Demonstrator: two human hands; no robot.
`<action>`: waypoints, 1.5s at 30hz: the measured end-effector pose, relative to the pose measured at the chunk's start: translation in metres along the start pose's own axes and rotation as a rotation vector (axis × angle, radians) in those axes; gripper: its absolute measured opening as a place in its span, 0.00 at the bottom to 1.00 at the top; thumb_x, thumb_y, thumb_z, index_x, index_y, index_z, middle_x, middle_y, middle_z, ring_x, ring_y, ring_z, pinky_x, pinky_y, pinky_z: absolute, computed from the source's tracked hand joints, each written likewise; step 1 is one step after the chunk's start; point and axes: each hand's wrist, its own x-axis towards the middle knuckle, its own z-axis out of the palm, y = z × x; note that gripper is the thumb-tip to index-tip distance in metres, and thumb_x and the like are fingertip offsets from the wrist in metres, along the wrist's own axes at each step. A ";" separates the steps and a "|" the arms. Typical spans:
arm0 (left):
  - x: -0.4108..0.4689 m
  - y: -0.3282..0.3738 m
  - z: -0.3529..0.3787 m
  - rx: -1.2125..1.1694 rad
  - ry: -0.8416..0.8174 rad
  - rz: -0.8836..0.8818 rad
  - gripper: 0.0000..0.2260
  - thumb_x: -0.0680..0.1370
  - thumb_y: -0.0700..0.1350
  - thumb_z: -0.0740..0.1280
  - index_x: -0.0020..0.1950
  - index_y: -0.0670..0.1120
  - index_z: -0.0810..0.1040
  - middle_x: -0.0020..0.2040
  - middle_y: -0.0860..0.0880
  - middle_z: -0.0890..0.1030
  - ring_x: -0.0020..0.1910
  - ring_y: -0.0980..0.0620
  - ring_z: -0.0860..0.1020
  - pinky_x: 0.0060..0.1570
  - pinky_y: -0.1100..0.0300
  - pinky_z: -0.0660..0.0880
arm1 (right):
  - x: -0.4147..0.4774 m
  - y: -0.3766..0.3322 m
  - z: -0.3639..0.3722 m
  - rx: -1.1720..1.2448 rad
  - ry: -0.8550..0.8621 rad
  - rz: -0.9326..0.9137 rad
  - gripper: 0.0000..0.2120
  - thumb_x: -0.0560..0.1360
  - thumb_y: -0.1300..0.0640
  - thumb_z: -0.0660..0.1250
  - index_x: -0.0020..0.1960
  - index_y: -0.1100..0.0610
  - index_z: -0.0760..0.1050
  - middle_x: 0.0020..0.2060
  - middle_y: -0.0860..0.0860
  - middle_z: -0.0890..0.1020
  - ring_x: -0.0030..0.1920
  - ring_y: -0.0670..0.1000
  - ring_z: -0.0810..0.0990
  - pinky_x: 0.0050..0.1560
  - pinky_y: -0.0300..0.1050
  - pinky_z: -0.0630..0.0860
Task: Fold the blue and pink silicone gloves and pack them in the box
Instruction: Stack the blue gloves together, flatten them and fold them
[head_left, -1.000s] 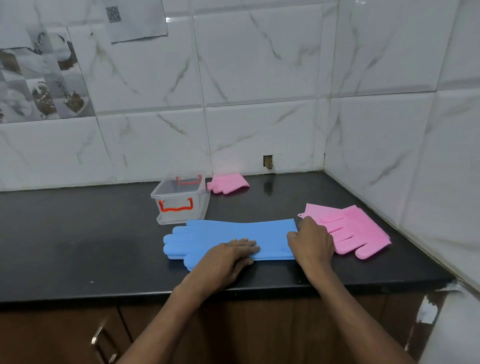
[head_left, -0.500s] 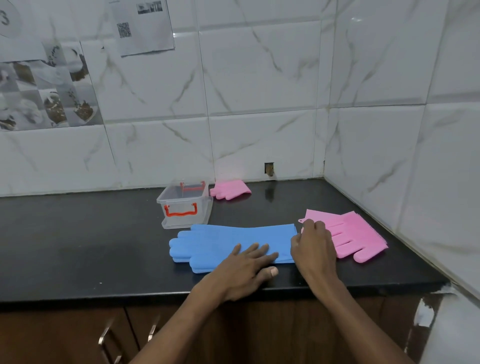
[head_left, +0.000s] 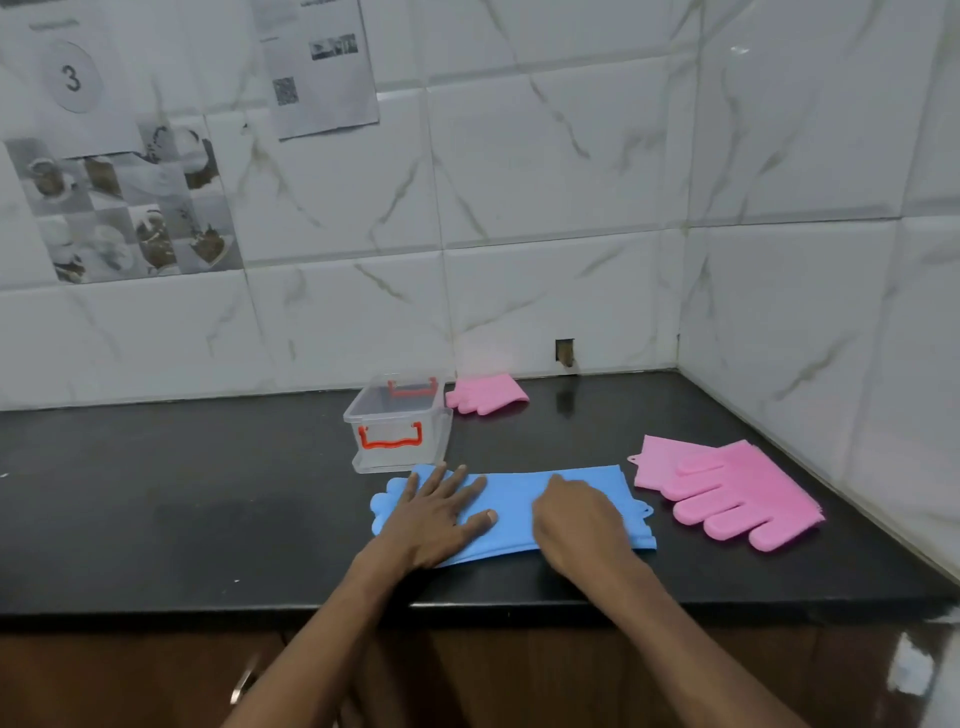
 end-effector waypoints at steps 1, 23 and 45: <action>0.000 0.000 0.001 0.010 0.005 -0.003 0.31 0.77 0.69 0.46 0.79 0.62 0.49 0.80 0.55 0.47 0.79 0.53 0.41 0.76 0.45 0.36 | 0.006 -0.012 0.005 0.016 -0.009 -0.095 0.20 0.78 0.58 0.55 0.67 0.64 0.68 0.69 0.61 0.70 0.68 0.60 0.69 0.65 0.51 0.67; 0.000 0.000 -0.003 0.048 -0.034 0.020 0.37 0.67 0.78 0.38 0.76 0.69 0.44 0.81 0.52 0.45 0.79 0.50 0.40 0.74 0.41 0.35 | -0.021 0.047 -0.030 -0.006 0.101 0.398 0.21 0.77 0.39 0.60 0.55 0.56 0.75 0.50 0.53 0.80 0.47 0.53 0.77 0.41 0.43 0.69; 0.033 0.057 -0.051 -1.201 -0.101 -0.134 0.24 0.79 0.61 0.60 0.52 0.40 0.80 0.42 0.44 0.83 0.38 0.50 0.80 0.49 0.51 0.78 | -0.027 -0.020 -0.008 -0.047 0.552 -0.074 0.21 0.67 0.63 0.74 0.58 0.58 0.76 0.30 0.53 0.80 0.29 0.54 0.80 0.27 0.45 0.74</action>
